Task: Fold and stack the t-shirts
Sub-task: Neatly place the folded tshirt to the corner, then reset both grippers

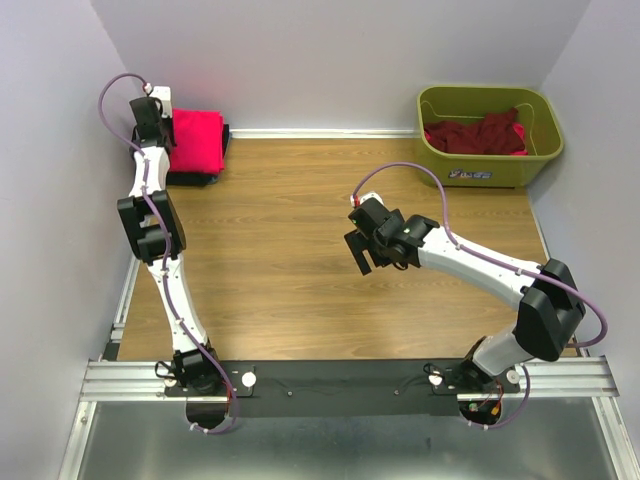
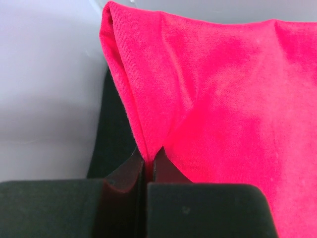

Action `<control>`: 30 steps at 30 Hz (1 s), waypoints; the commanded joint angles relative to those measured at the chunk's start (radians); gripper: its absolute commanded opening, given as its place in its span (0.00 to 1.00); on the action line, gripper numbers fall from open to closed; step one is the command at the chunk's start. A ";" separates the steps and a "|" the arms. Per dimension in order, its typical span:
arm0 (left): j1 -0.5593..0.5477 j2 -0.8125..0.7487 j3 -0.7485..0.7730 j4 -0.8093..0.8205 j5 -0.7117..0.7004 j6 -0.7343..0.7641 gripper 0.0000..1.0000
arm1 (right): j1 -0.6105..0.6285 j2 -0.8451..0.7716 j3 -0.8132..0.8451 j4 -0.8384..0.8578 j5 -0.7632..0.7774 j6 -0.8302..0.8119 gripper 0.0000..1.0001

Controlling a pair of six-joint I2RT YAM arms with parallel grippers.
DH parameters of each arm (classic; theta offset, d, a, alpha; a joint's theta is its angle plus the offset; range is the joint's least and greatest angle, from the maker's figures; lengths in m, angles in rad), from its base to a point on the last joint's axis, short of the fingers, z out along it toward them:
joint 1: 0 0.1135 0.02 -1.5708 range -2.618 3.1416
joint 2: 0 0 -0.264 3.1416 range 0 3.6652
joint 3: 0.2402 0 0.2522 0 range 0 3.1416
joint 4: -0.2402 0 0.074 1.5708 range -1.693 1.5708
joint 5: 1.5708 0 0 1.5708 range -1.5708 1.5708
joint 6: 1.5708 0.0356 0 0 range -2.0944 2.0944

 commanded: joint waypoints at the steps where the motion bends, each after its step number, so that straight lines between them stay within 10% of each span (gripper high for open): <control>1: 0.019 0.030 0.041 0.095 -0.085 0.042 0.00 | -0.005 0.000 0.008 -0.019 0.010 0.016 1.00; 4: 0.017 0.047 0.056 0.112 -0.094 0.046 0.07 | -0.005 0.005 0.011 -0.019 0.010 0.018 1.00; 8: 0.013 0.047 0.064 0.121 -0.102 0.031 0.55 | -0.006 0.009 0.020 -0.019 0.016 0.029 1.00; 12: 0.001 0.003 0.050 0.131 -0.091 -0.012 0.78 | -0.011 0.008 0.030 -0.019 0.052 0.041 1.00; 22: -0.108 -0.272 -0.157 0.149 -0.172 -0.125 0.86 | -0.224 -0.063 0.092 -0.020 0.105 0.136 1.00; 30: -0.312 -0.710 -0.635 0.140 -0.180 -0.377 0.86 | -0.633 -0.219 0.086 -0.020 0.007 0.145 1.00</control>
